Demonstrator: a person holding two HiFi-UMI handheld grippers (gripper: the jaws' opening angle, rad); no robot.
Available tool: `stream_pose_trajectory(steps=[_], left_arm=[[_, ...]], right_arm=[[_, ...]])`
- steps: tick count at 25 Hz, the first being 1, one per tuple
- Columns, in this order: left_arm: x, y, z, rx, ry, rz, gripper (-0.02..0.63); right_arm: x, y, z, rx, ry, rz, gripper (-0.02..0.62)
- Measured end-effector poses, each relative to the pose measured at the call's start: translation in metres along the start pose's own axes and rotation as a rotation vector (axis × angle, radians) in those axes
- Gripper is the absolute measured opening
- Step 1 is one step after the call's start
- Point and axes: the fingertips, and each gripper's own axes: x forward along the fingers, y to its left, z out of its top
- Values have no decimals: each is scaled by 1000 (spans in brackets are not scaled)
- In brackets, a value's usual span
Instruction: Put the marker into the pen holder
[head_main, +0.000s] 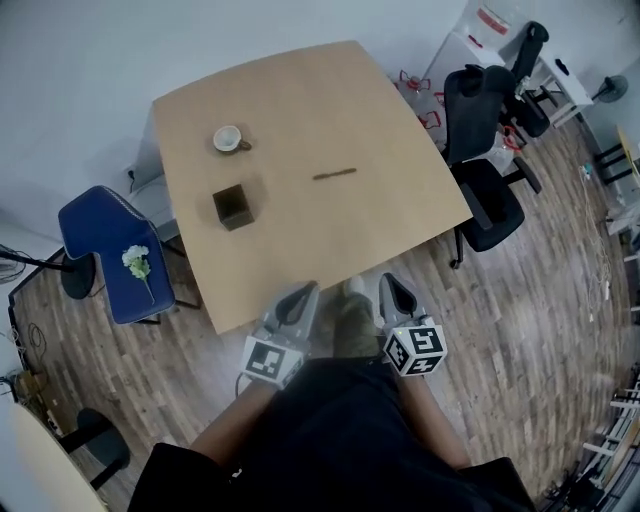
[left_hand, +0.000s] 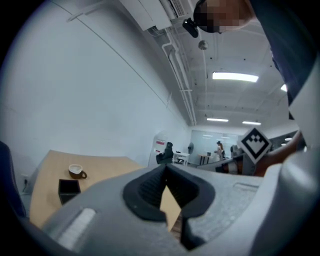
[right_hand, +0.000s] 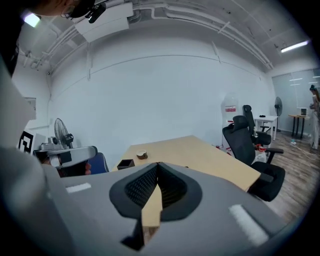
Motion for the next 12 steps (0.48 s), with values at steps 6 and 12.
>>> stream_pose_trajectory(steps=[6,12], left_arm=[[73,20,-18,-12,52,84,5],[154,42,-2,-69,46,228,3]], right_arm=[[65,-54,33,10,-5,157,3],[114,-132,62,-16,28,235,3]])
